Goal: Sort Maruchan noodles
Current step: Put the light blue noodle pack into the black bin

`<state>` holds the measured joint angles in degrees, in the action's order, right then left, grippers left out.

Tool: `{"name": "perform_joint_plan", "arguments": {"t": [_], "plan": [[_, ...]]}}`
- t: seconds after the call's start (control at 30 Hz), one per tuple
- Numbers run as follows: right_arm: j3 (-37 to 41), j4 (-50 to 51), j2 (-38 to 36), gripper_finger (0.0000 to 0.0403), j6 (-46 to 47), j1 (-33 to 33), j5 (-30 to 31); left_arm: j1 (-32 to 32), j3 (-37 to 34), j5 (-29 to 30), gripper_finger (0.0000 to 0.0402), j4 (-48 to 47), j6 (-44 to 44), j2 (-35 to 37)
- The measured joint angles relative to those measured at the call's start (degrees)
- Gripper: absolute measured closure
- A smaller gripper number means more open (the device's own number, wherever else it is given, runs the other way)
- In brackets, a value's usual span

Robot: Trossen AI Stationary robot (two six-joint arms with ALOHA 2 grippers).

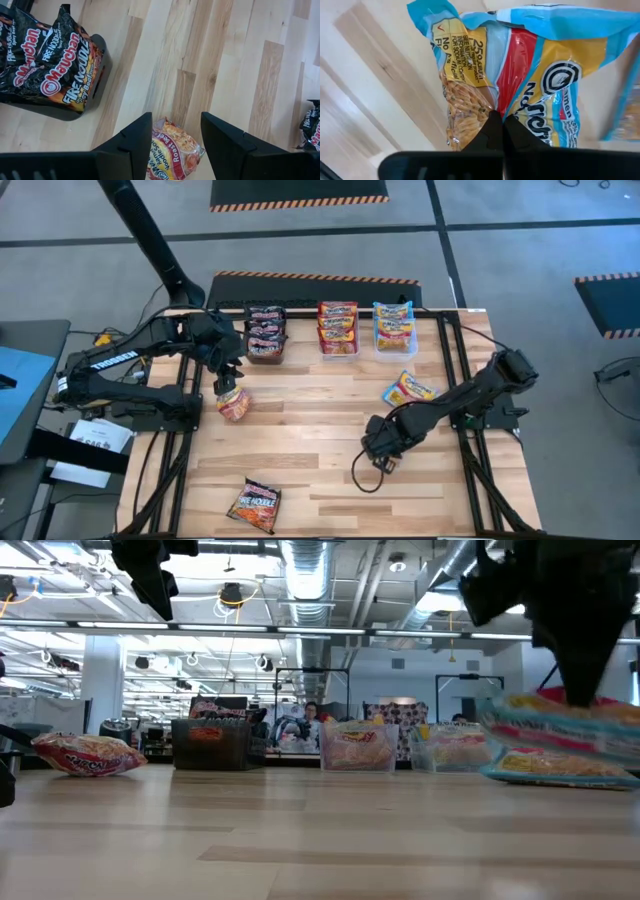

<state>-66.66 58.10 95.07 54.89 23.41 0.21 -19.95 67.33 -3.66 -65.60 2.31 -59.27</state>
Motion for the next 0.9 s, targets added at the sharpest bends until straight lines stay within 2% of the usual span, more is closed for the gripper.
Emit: {"name": "perform_joint_plan", "arguments": {"t": [0.23, 0.47, 0.9], "plan": [[-7.29, 13.51, -0.11, 0.0403, -5.7, -2.26, 7.4, -0.01, -0.02, 0.02, 0.0246, 0.02, 0.0, 0.01], [-13.82, 24.74, -0.2, 0.0403, -13.45, -8.45, 18.55, -0.01, -0.02, 0.02, 0.0246, 0.02, 0.02, 0.02], [-15.71, 26.7, -0.22, 0.0403, -37.17, -26.13, 36.53, 0.0, -0.02, 0.02, 0.0246, 0.0, 0.01, 0.0]]}}
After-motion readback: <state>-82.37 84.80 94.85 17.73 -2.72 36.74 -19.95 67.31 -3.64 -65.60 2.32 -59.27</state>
